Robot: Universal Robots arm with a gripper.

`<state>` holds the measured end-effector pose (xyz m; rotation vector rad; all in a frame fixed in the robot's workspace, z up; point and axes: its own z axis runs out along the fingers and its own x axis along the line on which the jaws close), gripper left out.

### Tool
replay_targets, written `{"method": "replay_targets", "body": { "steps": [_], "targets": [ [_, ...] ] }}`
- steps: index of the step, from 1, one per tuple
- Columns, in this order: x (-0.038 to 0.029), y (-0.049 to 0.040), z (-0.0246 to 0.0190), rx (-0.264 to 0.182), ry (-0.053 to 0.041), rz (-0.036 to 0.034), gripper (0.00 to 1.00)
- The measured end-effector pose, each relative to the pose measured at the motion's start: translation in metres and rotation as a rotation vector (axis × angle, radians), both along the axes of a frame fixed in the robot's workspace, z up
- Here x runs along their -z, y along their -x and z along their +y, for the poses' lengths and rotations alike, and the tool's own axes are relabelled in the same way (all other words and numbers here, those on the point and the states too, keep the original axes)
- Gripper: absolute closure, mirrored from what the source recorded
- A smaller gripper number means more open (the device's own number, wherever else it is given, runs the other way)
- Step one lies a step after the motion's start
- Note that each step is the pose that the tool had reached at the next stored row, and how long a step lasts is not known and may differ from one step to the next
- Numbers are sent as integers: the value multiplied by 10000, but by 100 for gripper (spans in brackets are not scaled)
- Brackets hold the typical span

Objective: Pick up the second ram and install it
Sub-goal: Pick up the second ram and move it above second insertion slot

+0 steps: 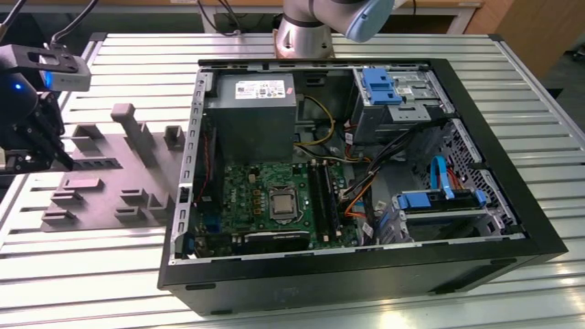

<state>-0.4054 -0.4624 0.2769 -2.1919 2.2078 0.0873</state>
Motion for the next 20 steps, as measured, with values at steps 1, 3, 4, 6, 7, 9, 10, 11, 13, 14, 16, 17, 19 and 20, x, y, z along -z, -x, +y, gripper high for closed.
{"method": "replay_targets", "body": {
  "steps": [1,3,4,6,7,9,10,11,13,14,16,17,19,20],
  "targets": [
    [-8,0,0,1,1,1,86],
    [-22,0,0,0,0,0,86],
    [-29,0,0,0,0,1,86],
    [-42,0,0,0,0,0,86],
    [-48,0,0,0,0,1,86],
    [-61,0,0,0,0,0,86],
    [-68,0,0,0,0,0,86],
    [-75,0,0,1,0,0,86],
    [-91,0,0,0,1,1,86],
    [-99,0,0,0,0,0,86],
    [-115,0,0,1,0,0,86],
    [-126,0,0,0,0,0,86],
    [-147,0,0,0,1,1,86],
    [-157,0,0,1,0,0,86]
  ]
}}
